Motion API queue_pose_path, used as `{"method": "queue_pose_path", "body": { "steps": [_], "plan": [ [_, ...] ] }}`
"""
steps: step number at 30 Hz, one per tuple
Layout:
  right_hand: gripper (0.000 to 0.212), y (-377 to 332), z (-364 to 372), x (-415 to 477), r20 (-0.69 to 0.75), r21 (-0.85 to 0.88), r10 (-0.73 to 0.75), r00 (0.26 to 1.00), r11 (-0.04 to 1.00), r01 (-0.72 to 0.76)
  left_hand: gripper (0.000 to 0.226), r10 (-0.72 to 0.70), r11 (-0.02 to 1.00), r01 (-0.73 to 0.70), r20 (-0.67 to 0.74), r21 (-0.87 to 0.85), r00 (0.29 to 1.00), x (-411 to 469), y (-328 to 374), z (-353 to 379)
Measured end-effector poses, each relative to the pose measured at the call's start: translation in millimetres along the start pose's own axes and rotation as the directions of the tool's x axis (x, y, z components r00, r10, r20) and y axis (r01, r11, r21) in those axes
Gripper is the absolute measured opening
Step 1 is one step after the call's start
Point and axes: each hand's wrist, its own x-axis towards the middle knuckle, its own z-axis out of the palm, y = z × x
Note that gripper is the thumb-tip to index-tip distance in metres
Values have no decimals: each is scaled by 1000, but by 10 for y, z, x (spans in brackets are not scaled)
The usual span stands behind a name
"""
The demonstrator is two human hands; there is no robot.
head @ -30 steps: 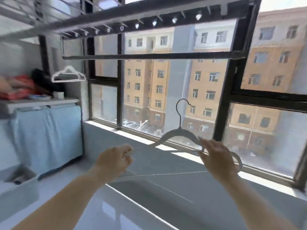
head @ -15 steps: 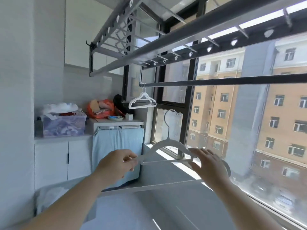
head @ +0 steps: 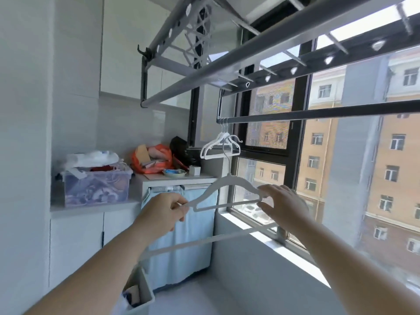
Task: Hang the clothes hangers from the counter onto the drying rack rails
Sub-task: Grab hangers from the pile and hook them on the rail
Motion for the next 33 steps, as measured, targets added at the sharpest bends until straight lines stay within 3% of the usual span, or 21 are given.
{"method": "queue_pose_path", "body": {
  "steps": [11,15,20,25,29,33],
  "plan": [
    [55,106,701,1320,26,-59,274,961,960,-272,26,1,1000,0,70,-23,998,1723,-933,79],
    [56,373,636,1718,-54,-110,351,935,928,-355,27,4,999,-2,67,-35,998,2244,-999,266],
    [60,719,553,2273,-167,-196,397,903,884,-425,15,104,994,-102,47,-49,993,3029,-853,413],
    [61,979,424,2878,-284,-346,372,884,820,-456,11,123,985,-118,25,-129,992,3682,-740,450],
    [60,1032,371,3304,-379,-543,221,899,733,-409,14,68,983,-64,16,-172,998,4035,-789,454],
    [57,1035,357,3671,-352,-690,194,915,607,-394,18,53,991,-46,50,-129,997,4323,-836,521]
  ]
}}
